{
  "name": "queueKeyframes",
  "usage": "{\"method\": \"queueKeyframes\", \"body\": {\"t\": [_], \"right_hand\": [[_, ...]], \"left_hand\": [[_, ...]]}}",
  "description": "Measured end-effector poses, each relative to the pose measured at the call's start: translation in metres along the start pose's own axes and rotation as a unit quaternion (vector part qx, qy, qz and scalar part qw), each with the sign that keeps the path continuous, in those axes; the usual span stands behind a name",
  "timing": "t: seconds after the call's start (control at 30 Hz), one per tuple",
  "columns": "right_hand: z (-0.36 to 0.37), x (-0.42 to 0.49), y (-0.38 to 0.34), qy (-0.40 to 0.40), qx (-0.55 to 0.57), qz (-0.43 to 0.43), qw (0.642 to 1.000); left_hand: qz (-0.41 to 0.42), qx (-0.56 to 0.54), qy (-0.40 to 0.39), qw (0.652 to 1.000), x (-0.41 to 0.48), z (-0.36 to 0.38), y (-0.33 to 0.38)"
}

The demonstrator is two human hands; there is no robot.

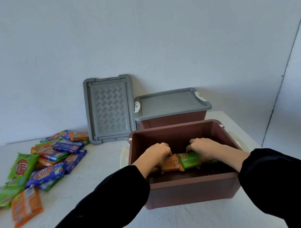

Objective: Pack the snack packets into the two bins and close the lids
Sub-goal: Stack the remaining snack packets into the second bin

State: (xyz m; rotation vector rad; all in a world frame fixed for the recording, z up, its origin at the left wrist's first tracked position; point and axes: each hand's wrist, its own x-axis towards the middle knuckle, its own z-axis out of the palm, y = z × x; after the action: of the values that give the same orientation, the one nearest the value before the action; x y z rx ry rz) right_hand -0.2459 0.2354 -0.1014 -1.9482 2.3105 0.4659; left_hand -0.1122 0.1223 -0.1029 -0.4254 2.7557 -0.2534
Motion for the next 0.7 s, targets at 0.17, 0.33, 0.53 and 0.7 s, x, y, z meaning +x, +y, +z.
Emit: {"method": "queueKeyframes", "body": {"t": [0.17, 0.33, 0.53, 0.7], "right_hand": [[-0.01, -0.003, -0.006, 0.011, 0.052, 0.023, 0.998], [-0.056, -0.002, -0.029, 0.126, 0.192, 0.043, 0.972], [-0.128, 0.033, -0.128, 0.223, 0.267, -0.041, 0.937], [-0.167, 0.079, -0.246, 0.213, 0.273, -0.152, 0.926]], "left_hand": [[-0.016, -0.108, 0.018, 0.994, -0.008, -0.003, -0.007], [-0.038, -0.356, 0.202, 0.912, -0.059, -0.027, -0.043], [-0.151, -0.392, 0.315, 0.851, -0.165, 0.0, -0.137], [-0.305, -0.391, 0.332, 0.802, -0.266, 0.061, -0.199]]}}
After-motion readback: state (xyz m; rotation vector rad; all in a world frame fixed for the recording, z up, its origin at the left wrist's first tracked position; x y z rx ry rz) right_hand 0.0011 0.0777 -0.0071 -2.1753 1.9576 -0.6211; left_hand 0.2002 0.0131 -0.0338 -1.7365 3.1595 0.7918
